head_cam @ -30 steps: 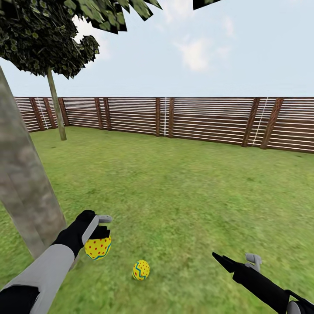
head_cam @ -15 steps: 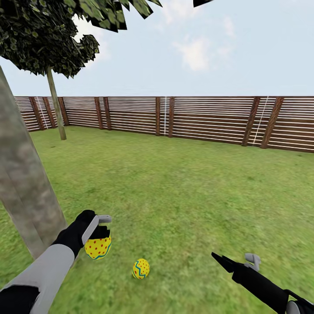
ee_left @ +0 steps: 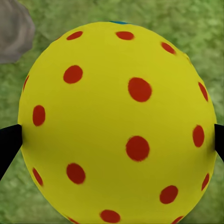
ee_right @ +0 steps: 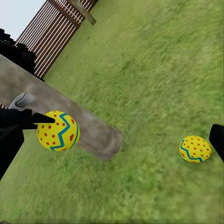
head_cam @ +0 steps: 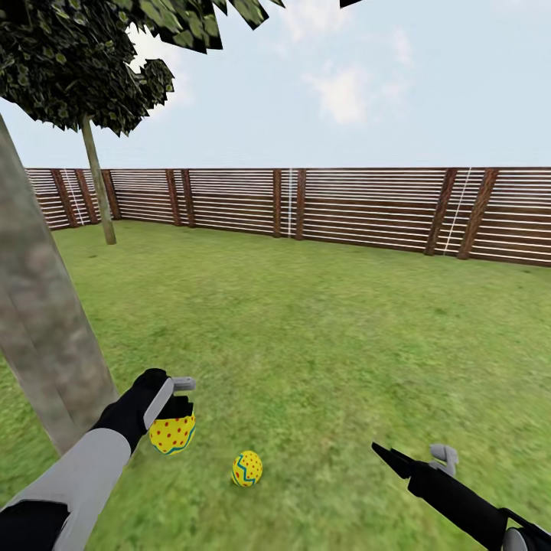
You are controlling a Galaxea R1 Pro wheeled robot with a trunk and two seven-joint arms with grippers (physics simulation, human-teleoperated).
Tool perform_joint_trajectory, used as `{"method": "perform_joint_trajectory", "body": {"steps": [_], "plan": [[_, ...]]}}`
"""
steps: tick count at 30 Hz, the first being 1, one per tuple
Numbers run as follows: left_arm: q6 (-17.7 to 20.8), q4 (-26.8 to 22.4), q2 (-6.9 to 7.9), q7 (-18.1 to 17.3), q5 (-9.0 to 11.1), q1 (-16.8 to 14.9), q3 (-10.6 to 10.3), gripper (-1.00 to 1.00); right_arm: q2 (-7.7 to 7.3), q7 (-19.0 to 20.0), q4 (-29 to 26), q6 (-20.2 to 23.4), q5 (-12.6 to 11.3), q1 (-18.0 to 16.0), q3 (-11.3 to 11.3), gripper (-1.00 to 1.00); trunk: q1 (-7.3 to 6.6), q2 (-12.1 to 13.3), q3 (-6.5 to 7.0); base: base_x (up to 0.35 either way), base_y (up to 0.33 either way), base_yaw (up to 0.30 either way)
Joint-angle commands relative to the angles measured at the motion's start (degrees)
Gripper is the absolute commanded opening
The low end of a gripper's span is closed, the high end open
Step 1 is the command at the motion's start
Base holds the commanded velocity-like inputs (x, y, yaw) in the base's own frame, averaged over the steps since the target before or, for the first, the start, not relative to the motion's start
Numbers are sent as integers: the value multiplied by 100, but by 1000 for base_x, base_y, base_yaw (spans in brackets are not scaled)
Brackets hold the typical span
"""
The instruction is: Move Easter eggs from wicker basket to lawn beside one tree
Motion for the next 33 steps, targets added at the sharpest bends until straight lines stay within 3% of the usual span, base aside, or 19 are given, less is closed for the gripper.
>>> {"method": "perform_joint_trajectory", "body": {"steps": [1,10,12,15,17,31,33], "plan": [[17,-7,9,45,56,-4,-39,-100,0,7,-1,35,-22,-4,-4,100,22,-45,-25,0,0,0],[17,-8,11,45,61,-4,-39,-100,-3,41,-9,35,-55,0,-9,100,220,-406,-186,0,0,0],[17,-8,11,45,60,-4,-39,-100,-3,294,-166,38,-82,8,-10,100,264,-486,-222,0,0,0],[17,-8,11,45,60,-3,-39,-100,6,983,-336,80,-79,39,-31,100,330,-607,-276,0,0,0],[17,-8,11,45,62,-3,-39,-100,0,1112,-358,90,-64,46,-45,100,374,-687,-312,0,0,0],[17,-8,9,41,63,4,-39,-100,-2,1144,-333,84,-31,49,-58,100,681,-1248,-563,0,0,0],[17,-8,6,41,65,4,-39,-100,-2,1144,-322,89,-33,49,-169,100,725,-1329,-599,0,0,0]]}}
